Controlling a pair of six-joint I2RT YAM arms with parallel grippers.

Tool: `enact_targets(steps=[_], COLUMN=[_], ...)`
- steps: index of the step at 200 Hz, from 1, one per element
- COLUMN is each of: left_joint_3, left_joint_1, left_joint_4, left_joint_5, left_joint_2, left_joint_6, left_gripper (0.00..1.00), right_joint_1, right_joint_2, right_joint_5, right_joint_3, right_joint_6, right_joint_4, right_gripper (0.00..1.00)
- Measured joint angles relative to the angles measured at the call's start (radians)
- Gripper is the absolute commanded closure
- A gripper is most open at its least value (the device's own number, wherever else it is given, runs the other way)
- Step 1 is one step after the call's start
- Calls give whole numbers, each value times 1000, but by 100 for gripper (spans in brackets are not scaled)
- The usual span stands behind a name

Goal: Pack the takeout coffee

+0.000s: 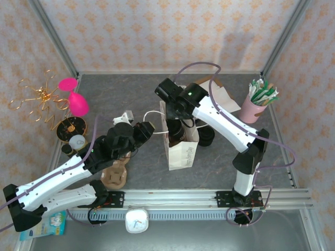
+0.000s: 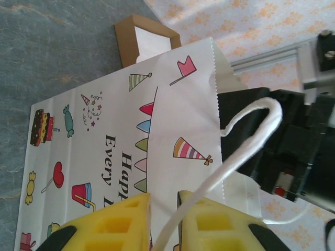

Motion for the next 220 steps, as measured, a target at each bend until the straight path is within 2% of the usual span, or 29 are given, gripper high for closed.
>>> enact_targets(steps=[58,180,220], left_joint_3=[2,2,2], left_joint_1=[0,0,0], left_joint_4=[0,6,6], left_joint_5=[17,18,19], left_joint_2=[0,3,7], left_joint_6=[26,26,26], left_gripper=[96,95,91], right_joint_1=[-3,-10,-11], right_joint_2=[0,-37,-45], right_joint_5=[-4,-30,-46], right_joint_3=[-84,-271,-274], right_joint_6=[0,-11,-13], right_joint_4=[44,217,221], right_gripper=[50,51,50])
